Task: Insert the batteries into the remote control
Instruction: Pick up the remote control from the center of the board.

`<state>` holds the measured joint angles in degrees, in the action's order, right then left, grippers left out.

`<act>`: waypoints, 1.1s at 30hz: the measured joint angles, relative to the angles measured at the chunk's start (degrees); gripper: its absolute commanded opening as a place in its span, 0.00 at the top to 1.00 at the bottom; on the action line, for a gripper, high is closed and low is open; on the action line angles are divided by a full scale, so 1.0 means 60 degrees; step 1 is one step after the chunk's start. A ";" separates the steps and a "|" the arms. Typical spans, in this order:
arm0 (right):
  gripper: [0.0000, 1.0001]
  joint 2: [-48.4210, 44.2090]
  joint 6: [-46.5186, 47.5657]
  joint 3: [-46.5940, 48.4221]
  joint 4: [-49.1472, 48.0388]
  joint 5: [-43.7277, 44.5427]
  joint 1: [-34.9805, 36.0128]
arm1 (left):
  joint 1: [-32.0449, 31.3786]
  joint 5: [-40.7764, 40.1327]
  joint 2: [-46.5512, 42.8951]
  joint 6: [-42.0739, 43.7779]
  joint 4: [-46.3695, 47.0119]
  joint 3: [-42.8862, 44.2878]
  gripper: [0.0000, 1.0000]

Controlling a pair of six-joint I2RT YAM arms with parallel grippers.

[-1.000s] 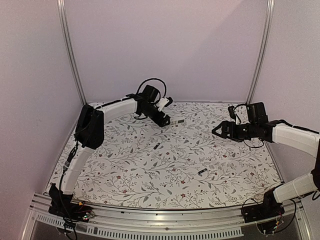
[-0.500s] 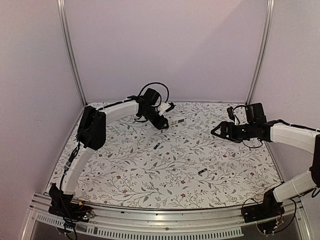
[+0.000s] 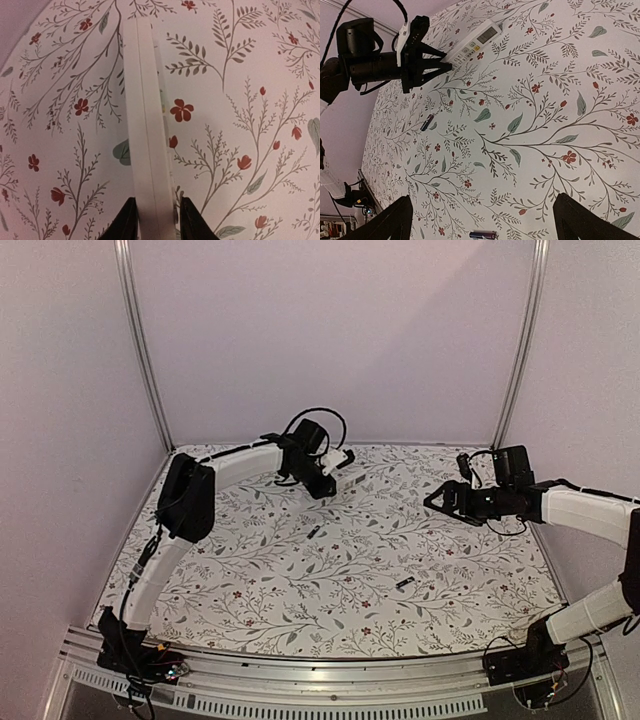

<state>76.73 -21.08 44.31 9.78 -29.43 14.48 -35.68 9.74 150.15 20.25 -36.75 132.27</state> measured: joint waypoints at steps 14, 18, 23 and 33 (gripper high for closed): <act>0.01 -0.0262 -0.0874 -0.0047 -0.0098 -0.0350 -0.0051 | -0.0419 -0.1158 -0.0102 0.0120 0.0707 -0.0361 0.98; 0.01 -0.0437 -0.1424 -0.0131 -0.0146 -0.0280 -0.0051 | -0.0667 -0.1687 -0.1231 -0.0015 0.1588 -0.2375 1.00; 0.01 -0.0474 -0.2320 -0.0291 -0.0237 -0.0178 -0.0058 | -0.1413 -0.2736 -0.2976 -0.0135 0.2922 -0.4951 1.00; 0.01 -0.1027 -0.3978 -0.0397 -0.0470 -0.0062 0.0160 | -0.3778 -0.5676 -0.5078 0.0874 0.6215 -0.7104 1.00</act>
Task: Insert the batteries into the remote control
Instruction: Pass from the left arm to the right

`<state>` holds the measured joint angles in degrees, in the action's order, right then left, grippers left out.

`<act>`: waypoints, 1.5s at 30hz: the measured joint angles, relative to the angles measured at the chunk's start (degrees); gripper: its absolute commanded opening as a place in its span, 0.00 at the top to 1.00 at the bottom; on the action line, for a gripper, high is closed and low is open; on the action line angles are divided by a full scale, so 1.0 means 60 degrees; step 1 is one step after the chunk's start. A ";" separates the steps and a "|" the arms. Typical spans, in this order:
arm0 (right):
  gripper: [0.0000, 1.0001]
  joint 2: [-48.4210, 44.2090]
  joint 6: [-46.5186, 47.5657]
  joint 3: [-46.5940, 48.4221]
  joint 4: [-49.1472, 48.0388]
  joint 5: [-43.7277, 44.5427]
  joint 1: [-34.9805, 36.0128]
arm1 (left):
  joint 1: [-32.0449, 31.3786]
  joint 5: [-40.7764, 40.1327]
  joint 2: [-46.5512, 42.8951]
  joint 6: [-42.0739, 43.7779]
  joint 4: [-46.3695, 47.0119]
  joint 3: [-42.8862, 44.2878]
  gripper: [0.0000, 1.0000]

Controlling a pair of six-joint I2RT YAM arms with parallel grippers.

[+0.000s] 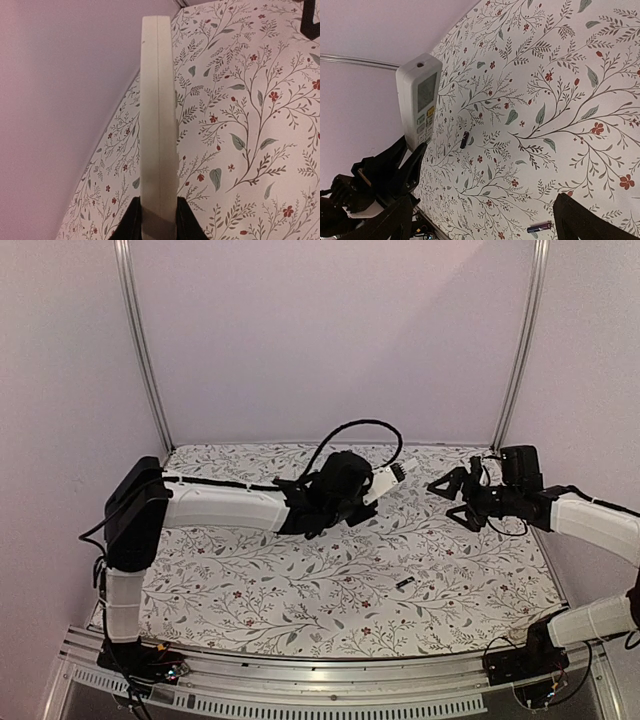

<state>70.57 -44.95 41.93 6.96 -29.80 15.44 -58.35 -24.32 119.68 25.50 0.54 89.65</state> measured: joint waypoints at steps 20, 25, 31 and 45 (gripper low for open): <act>0.13 0.0222 -0.1960 0.0295 -0.1617 0.0171 0.0699 | -0.1865 -0.3413 -0.0015 0.4036 0.5257 -0.2109 1.00; 0.26 0.0503 -0.2320 0.0488 -0.1996 0.0302 0.1096 | -0.2138 -0.3745 0.0000 0.5009 0.6204 -0.2113 1.00; 0.42 0.0973 -0.2892 0.0634 -0.2616 0.0444 0.1443 | -0.2197 -0.4022 0.0342 0.6164 0.7242 -0.2124 1.00; 0.92 0.1326 -0.3989 0.0634 -0.3490 0.0503 0.1632 | -0.2269 -0.4371 0.1082 0.7967 0.9023 -0.2127 0.90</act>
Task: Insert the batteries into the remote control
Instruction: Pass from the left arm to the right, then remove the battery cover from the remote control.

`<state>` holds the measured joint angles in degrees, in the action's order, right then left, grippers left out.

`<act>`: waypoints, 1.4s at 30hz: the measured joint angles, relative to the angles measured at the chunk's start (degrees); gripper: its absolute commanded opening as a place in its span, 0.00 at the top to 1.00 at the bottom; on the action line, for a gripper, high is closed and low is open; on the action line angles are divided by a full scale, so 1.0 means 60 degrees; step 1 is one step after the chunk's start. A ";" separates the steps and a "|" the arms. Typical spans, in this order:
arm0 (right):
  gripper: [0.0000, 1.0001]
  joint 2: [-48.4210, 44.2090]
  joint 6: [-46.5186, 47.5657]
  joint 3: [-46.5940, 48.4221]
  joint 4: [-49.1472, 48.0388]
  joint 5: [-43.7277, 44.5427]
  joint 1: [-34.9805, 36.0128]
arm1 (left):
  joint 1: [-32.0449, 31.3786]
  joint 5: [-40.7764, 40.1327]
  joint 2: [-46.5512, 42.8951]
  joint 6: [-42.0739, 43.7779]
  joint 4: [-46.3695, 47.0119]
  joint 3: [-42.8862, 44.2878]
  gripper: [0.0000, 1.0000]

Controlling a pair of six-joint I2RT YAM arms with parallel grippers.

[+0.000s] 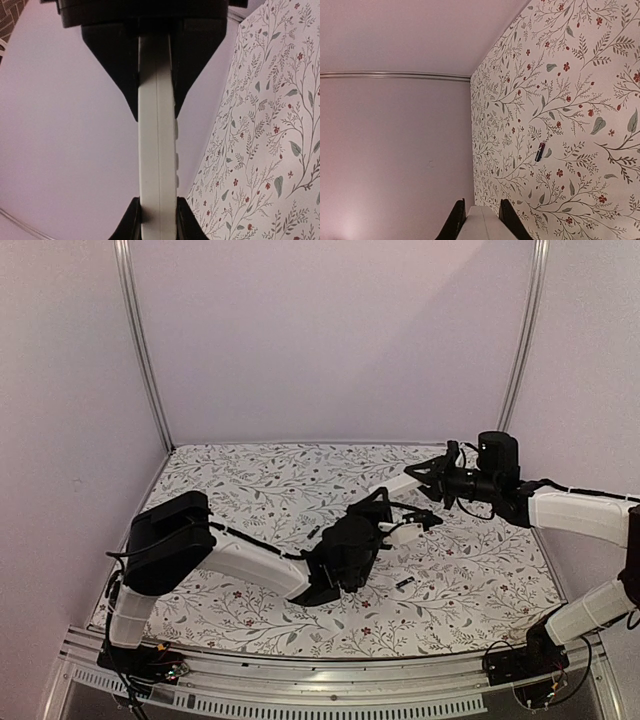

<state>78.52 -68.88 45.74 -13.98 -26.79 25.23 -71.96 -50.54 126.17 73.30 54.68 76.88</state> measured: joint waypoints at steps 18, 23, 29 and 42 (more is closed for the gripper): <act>1.00 0.0142 0.0306 0.0310 -0.0346 -0.0477 -0.0033 | -0.0291 0.0091 -0.0229 0.0918 0.1534 -0.1421 0.32; 1.00 0.0095 0.0674 0.0379 -0.0328 -0.0750 -0.0291 | -0.0554 0.0208 -0.1406 -0.0277 0.0499 -0.2350 0.28; 1.00 -0.0415 0.1260 0.0386 -0.0331 -0.1056 -0.0736 | -0.0535 0.1002 -0.3555 -0.3457 -0.2769 -0.2820 0.17; 1.00 -0.1024 0.2630 0.0375 -0.0437 -0.2273 -0.0765 | 0.1861 0.7799 -0.6900 -1.2794 -0.7865 -0.2823 0.13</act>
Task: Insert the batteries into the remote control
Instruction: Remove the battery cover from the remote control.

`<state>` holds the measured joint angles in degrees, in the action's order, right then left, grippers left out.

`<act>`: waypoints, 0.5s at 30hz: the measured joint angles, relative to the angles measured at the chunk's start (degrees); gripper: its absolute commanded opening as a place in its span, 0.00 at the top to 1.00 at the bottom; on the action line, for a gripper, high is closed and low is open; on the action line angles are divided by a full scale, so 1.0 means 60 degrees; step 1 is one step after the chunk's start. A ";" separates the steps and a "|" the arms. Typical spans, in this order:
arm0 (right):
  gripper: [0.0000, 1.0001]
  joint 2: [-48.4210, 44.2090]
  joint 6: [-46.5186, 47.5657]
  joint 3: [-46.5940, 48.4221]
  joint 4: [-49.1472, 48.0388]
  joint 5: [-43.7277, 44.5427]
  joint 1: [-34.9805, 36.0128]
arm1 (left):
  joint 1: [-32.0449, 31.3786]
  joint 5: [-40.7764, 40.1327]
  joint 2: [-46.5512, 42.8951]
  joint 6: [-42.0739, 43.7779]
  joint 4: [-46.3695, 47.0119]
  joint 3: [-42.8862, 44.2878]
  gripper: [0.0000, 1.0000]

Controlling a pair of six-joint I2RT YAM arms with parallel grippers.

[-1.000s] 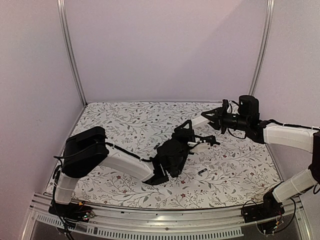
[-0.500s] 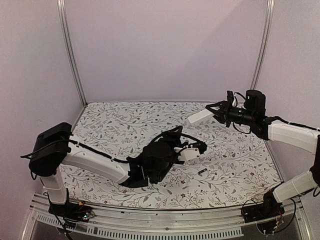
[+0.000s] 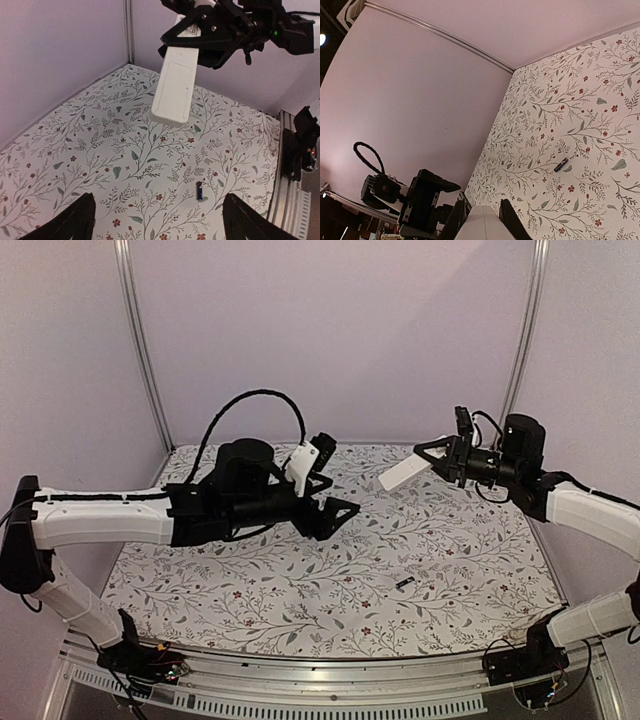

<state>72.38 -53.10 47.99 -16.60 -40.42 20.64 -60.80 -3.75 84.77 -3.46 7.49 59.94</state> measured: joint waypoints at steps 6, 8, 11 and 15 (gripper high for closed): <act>1.00 0.0000 0.0623 -0.0091 -0.0022 -0.0175 0.0572 | 0.0401 0.2433 0.0022 -0.3617 0.0656 -0.0357 0.17; 1.00 0.0000 0.0780 -0.0135 -0.0022 -0.0175 0.0750 | 0.0404 0.2929 0.0138 -0.4758 0.1231 -0.0619 0.18; 1.00 0.0000 0.0958 -0.0186 -0.0029 -0.0095 0.0947 | 0.0404 0.3311 0.0543 -0.6247 0.2142 -0.0845 0.19; 1.00 0.0000 0.1104 -0.0226 -0.0036 0.0004 0.1166 | 0.0401 0.3479 0.1158 -0.7654 0.3093 -0.0936 0.25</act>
<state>72.38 -46.48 46.63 -16.82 -40.40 27.64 -58.39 17.12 91.72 -49.39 26.04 54.33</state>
